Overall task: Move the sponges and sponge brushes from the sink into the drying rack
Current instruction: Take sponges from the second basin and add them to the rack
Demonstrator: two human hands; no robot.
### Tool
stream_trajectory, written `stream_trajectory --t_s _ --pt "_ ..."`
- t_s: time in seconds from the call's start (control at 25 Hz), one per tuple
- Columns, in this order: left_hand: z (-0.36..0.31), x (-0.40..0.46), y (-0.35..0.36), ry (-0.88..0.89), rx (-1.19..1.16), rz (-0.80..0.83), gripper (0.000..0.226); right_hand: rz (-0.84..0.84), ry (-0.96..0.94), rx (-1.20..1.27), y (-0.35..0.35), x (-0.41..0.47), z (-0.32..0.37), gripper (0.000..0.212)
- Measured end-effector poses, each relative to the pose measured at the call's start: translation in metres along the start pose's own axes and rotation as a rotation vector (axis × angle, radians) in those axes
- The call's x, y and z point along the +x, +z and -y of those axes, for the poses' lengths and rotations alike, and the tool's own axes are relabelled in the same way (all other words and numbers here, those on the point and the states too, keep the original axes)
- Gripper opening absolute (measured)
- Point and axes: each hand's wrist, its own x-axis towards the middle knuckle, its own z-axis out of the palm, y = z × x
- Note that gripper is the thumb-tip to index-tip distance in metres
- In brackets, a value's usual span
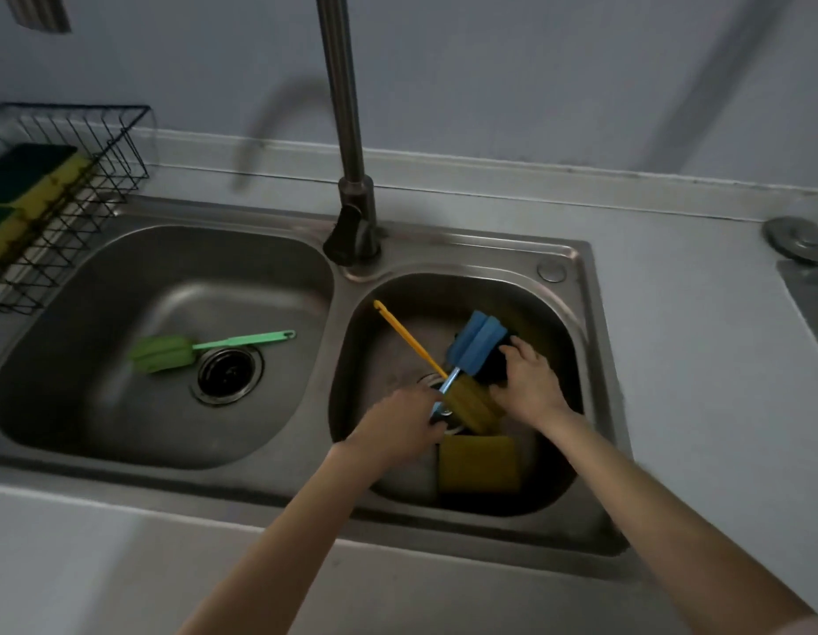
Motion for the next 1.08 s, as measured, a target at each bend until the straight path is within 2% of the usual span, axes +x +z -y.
stream_trajectory --t_s 0.24,0.48,0.6,0.8,0.96,1.08 --pt "-0.001 0.04 0.038 -0.086 0.068 0.267 0.031 0.056 -0.102 -0.256 0.008 0.044 -0.02 0.076" --pt "-0.003 0.054 0.055 -0.106 0.149 0.391 0.041 0.012 -0.14 -0.308 0.022 0.07 -0.018 0.076" --pt "-0.002 0.057 0.058 -0.114 0.141 0.391 0.042 0.001 -0.128 -0.283 0.024 0.073 -0.017 0.072" --pt "-0.002 0.052 0.059 -0.086 0.081 0.375 0.046 0.083 -0.051 -0.219 0.017 0.06 -0.017 0.065" --pt "-0.004 0.04 0.042 -0.032 0.027 0.256 0.037 0.071 -0.04 -0.263 0.002 0.045 -0.014 0.065" --pt "0.0 0.028 0.022 -0.004 -0.047 0.139 0.039 0.022 -0.031 -0.301 -0.014 0.031 -0.01 0.066"
